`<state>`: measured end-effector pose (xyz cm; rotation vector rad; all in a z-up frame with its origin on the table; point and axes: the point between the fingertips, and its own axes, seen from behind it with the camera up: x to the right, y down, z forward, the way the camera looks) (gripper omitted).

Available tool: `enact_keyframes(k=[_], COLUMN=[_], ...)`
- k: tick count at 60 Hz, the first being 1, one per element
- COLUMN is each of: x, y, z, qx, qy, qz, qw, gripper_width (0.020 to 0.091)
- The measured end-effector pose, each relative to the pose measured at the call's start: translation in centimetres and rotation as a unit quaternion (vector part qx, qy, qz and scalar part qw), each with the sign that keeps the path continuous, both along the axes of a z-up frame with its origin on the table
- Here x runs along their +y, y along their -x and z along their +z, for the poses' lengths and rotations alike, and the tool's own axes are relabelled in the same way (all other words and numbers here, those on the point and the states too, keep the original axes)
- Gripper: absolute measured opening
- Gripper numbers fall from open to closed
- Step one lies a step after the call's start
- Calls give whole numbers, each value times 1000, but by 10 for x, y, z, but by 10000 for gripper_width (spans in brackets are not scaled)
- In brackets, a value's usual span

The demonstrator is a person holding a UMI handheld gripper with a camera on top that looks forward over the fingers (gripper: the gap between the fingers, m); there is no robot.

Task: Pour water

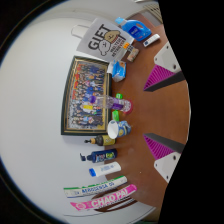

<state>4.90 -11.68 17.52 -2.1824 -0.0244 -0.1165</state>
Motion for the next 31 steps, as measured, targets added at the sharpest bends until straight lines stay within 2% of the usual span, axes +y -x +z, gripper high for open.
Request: enact_keyframes(k=[16,31], x=[-72,-94], y=[34,40], z=[29,45], qx=[4,-7], qy=[1,-11], qz=[4,3], qw=[1000,1000], gripper_width=[856,856])
